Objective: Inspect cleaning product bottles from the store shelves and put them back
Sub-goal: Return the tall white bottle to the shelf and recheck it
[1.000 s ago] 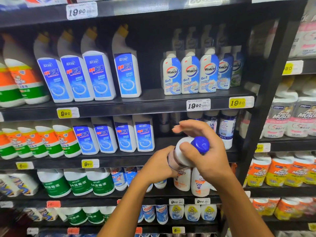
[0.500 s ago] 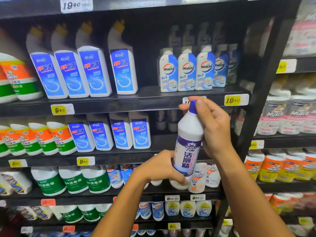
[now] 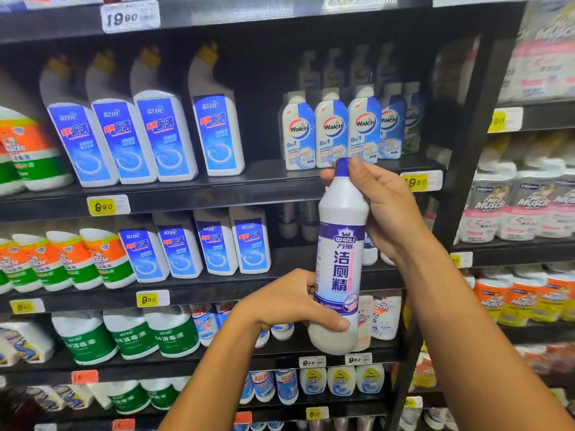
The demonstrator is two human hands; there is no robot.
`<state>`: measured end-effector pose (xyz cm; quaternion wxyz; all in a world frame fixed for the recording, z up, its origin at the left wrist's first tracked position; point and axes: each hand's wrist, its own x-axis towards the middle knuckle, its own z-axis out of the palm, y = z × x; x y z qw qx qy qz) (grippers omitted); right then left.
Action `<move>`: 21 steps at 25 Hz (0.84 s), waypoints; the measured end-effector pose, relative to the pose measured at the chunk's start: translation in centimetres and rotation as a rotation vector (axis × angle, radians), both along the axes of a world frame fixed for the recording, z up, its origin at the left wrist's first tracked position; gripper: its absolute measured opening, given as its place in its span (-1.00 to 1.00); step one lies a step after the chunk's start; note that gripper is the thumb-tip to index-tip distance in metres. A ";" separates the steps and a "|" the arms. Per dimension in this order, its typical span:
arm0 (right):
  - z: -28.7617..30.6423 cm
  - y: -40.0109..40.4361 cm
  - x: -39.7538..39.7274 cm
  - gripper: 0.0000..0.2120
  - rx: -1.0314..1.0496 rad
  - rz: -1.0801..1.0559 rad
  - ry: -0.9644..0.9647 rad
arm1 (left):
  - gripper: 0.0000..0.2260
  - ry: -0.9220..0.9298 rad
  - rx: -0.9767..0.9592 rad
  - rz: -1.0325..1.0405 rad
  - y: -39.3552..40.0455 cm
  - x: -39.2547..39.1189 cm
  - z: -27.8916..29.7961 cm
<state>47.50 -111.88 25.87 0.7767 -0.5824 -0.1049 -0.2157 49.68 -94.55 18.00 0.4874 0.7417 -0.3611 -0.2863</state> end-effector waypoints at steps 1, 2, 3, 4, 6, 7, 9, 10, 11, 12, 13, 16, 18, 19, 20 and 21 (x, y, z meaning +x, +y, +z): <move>0.1 -0.1 0.1 -0.76 -0.022 -0.014 0.002 | -0.71 0.001 -0.003 0.002 0.0 0.0 0.0; 0.1 -0.1 0.1 -0.75 -0.042 -0.037 0.001 | -0.71 -0.005 -0.006 0.011 0.0 -0.1 0.1; 0.1 -0.1 0.2 -0.74 -0.057 -0.052 -0.001 | -0.72 -0.014 -0.010 0.021 0.0 -0.1 0.1; 0.1 -0.1 0.3 -0.73 -0.067 -0.055 -0.001 | -0.73 -0.022 -0.012 0.030 -0.1 -0.1 0.1; -0.2 0.0 0.3 -0.74 -0.090 -0.021 0.014 | -0.77 -0.022 -0.023 0.058 -0.2 -0.3 0.1; -0.5 -0.1 0.4 -0.74 -0.111 0.005 0.029 | -0.79 -0.013 -0.044 0.084 -0.2 -0.5 0.0; -1.4 -0.3 0.3 -0.75 -0.165 0.063 0.083 | -0.82 -0.006 -0.108 0.161 -0.4 -0.9 -0.2; -1.8 -0.4 0.3 -0.77 -0.191 0.091 0.117 | -0.81 -0.018 -0.141 0.203 -0.5 -1.1 -0.3; -2.2 -0.5 0.2 -0.78 -0.211 0.111 0.147 | -0.77 -0.033 -0.171 0.250 -0.7 -1.4 -0.4; -2.5 -0.6 0.2 -0.75 -0.215 0.117 0.164 | -0.71 -0.051 -0.193 0.304 -0.9 -1.6 -0.5; -2.8 -0.7 0.3 -0.69 -0.197 0.109 0.167 | -0.64 -0.076 -0.201 0.359 -1.1 -1.7 -0.7; -3.0 -0.8 0.4 -0.63 -0.108 0.067 0.130 | -0.54 -0.107 -0.215 0.407 -1.7 -1.8 -1.2; -2.9 -0.8 0.5 -0.60 -0.072 0.034 0.110 | -0.51 -0.043 -0.264 0.363 -1.7 -1.9 -1.6; -2.8 -0.6 0.5 -0.56 -0.067 -0.003 0.098 | -0.49 -0.012 -0.285 0.350 -1.8 -1.9 -1.8; -2.7 -0.3 0.6 -0.50 -0.081 -0.056 0.080 | -0.46 0.000 -0.301 0.355 -2.0 -2.1 -1.9; -2.7 0.0 0.6 -0.46 -0.112 -0.113 0.057 | -0.44 -0.013 -0.318 0.383 -2.2 -2.1 -2.1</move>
